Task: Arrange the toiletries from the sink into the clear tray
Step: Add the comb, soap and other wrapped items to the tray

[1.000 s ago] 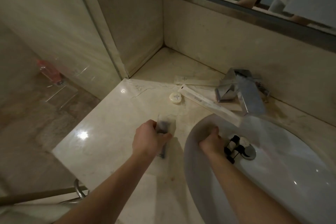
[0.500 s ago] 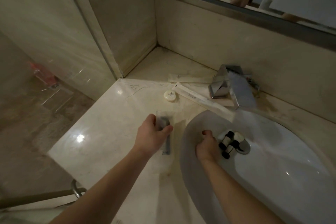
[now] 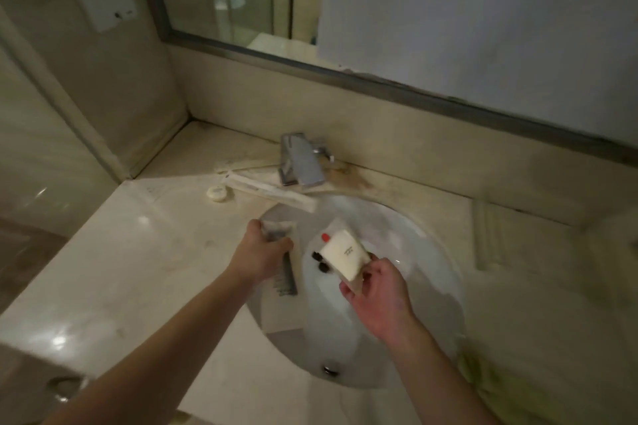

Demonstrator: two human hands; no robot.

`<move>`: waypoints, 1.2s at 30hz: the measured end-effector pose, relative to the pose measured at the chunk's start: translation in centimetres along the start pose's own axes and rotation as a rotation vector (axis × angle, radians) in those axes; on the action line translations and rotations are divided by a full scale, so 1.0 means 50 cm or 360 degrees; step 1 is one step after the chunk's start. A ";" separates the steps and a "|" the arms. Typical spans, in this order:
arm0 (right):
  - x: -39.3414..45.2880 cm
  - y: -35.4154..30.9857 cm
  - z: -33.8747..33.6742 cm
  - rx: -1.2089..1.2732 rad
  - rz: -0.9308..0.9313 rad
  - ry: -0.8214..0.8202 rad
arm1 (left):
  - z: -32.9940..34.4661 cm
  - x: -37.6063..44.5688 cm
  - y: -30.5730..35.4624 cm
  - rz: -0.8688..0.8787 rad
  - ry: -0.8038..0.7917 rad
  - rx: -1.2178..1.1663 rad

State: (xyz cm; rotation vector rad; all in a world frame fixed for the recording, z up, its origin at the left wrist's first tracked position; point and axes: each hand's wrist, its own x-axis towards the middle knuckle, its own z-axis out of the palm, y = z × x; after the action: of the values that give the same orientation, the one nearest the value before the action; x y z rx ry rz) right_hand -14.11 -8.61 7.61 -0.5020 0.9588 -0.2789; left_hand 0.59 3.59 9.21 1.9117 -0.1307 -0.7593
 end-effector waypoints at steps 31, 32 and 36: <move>-0.303 -0.059 -0.627 -0.0814 -0.0493 0.1137 | 0.538 -0.292 -0.058 -0.0210 -0.0881 -0.0022; -0.300 -0.055 -0.625 -0.0926 -0.0462 0.1223 | 0.539 -0.290 -0.061 -0.0215 -0.0878 -0.0028; -0.298 -0.043 -0.626 -0.1071 -0.0369 0.1373 | 0.539 -0.281 -0.075 -0.0227 -0.0847 -0.0049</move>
State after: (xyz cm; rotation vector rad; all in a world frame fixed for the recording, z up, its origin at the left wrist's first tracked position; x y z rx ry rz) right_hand -48.46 -12.77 4.50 -1.1626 1.8575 -0.3912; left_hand -26.50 -10.04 4.97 1.6618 -0.3104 -1.3475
